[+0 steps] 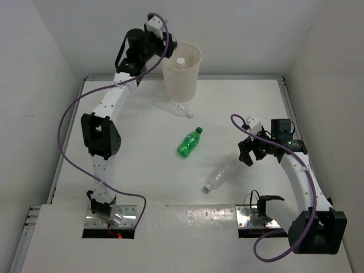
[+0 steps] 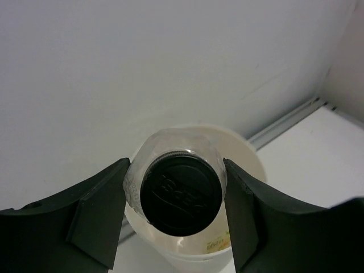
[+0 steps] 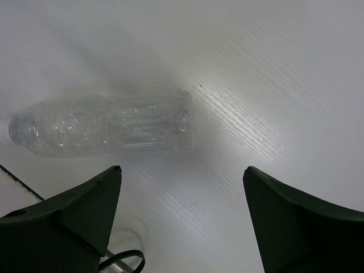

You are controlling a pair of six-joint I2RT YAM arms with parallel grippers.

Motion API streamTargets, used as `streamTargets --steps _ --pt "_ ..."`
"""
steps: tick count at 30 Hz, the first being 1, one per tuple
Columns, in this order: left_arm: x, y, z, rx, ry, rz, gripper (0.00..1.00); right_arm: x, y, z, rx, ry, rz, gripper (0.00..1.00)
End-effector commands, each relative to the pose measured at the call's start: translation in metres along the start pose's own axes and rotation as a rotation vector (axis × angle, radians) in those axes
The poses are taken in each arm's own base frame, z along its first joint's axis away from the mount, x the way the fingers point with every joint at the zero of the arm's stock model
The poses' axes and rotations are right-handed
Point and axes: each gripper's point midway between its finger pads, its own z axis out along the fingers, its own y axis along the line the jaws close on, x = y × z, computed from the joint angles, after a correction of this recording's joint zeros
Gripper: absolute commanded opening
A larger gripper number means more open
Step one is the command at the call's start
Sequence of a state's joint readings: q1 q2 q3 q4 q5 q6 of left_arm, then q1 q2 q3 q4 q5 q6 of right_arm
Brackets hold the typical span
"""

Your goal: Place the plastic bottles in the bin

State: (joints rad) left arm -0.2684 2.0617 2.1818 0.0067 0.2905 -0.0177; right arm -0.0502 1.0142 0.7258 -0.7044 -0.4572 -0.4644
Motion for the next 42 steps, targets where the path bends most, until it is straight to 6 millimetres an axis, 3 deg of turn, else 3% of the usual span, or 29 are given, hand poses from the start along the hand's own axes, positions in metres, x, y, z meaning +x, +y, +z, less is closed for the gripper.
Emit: streamTargets --steps 1,3,7,8,12,13,14,16,19,20,22,23,25,26,27,28,29,30,31,32,33,34,35,36,37,38,39,40,42 --pt "0.029 0.017 0.018 -0.072 0.009 0.011 0.22 -0.013 -0.004 -0.003 0.01 -0.048 -0.027 0.86" --pt "0.033 0.014 0.027 -0.065 -0.013 0.035 0.23 -0.011 -0.003 -0.005 0.014 -0.043 -0.022 0.86" --pt "0.033 0.028 0.034 -0.122 -0.014 0.076 0.23 -0.009 0.0 -0.006 0.009 -0.048 -0.003 0.86" --pt "0.046 0.032 0.037 -0.14 0.009 0.08 0.23 -0.008 0.001 -0.006 0.011 -0.047 0.012 0.86" --pt "0.058 0.033 0.038 -0.167 0.046 0.098 0.31 -0.01 0.002 -0.006 0.011 -0.06 0.018 0.86" --pt "0.065 0.036 0.037 -0.183 0.062 0.095 0.41 -0.012 0.002 -0.006 0.011 -0.068 0.011 0.86" --pt "0.07 0.035 0.037 -0.182 0.072 0.093 0.73 -0.011 0.002 -0.006 0.009 -0.066 0.002 0.86" --pt "0.053 0.037 0.034 -0.196 0.035 0.086 1.0 -0.011 0.002 -0.005 0.001 -0.071 -0.025 0.86" --pt "0.036 0.032 0.033 -0.17 0.002 0.081 1.0 -0.018 -0.002 -0.002 0.001 -0.096 -0.095 0.86" --pt "0.01 0.033 0.03 -0.175 -0.046 0.09 1.0 -0.02 0.0 0.0 -0.017 -0.102 -0.108 0.85" --pt "-0.023 0.025 0.024 -0.162 -0.098 0.098 1.0 -0.029 0.0 0.001 -0.035 -0.114 -0.195 0.85" --pt "-0.055 0.025 0.015 -0.168 -0.151 0.109 1.0 -0.03 0.004 0.005 -0.068 -0.115 -0.211 0.85" --pt "-0.085 0.017 0.002 -0.161 -0.191 0.113 1.0 -0.037 0.019 0.003 -0.14 -0.107 -0.374 0.85" --pt "-0.086 0.015 -0.003 -0.16 -0.178 0.111 1.0 -0.032 0.027 0.006 -0.2 -0.085 -0.443 0.85" --pt "-0.113 0.006 -0.02 -0.145 -0.211 0.116 1.0 -0.037 0.03 0.003 -0.217 -0.084 -0.493 0.85" --pt "-0.101 0.003 -0.025 -0.139 -0.164 0.095 1.0 -0.029 0.048 0.004 -0.316 -0.04 -0.621 0.85" --pt "-0.12 0.0 -0.037 -0.132 -0.189 0.1 1.0 -0.036 0.052 0.0 -0.33 -0.044 -0.677 0.85" --pt "-0.106 -0.003 -0.041 -0.127 -0.143 0.079 1.0 -0.034 0.062 0.004 -0.382 -0.021 -0.728 0.85" --pt "-0.126 -0.002 -0.063 -0.128 -0.163 0.064 1.0 -0.039 0.071 0.004 -0.417 -0.013 -0.834 0.85" --pt "-0.122 -0.005 -0.071 -0.125 -0.136 0.046 1.0 -0.032 0.076 0.003 -0.452 0.043 -0.836 0.85" --pt "-0.1 0.003 -0.079 -0.131 -0.084 0.029 1.0 -0.03 0.086 0.008 -0.492 0.08 -0.885 0.85" --pt "-0.095 0.005 -0.089 -0.139 -0.063 0.001 1.0 -0.027 0.1 0.011 -0.543 0.116 -0.9 0.83" --pt "-0.109 0.005 -0.11 -0.15 -0.077 0.006 1.0 -0.033 0.107 0.011 -0.551 0.131 -0.947 0.83" --pt "-0.084 0.006 -0.117 -0.157 -0.023 -0.005 1.0 -0.03 0.111 0.018 -0.572 0.166 -0.942 0.83" --pt "-0.078 0.01 -0.126 -0.169 -0.008 -0.007 1.0 -0.031 0.114 0.02 -0.575 0.183 -0.958 0.82" --pt "-0.086 0.013 -0.145 -0.199 -0.015 -0.003 1.0 -0.031 0.126 0.023 -0.585 0.213 -1.031 0.81" --pt "-0.065 0.016 -0.151 -0.216 0.029 -0.013 1.0 -0.026 0.127 0.031 -0.596 0.255 -1.038 0.81" --pt "-0.058 0.023 -0.161 -0.237 0.051 -0.015 1.0 -0.025 0.141 0.032 -0.62 0.267 -1.108 0.8" --pt "-0.05 0.029 -0.174 -0.258 0.075 -0.019 1.0 -0.019 0.132 0.041 -0.57 0.354 -1.179 0.8"
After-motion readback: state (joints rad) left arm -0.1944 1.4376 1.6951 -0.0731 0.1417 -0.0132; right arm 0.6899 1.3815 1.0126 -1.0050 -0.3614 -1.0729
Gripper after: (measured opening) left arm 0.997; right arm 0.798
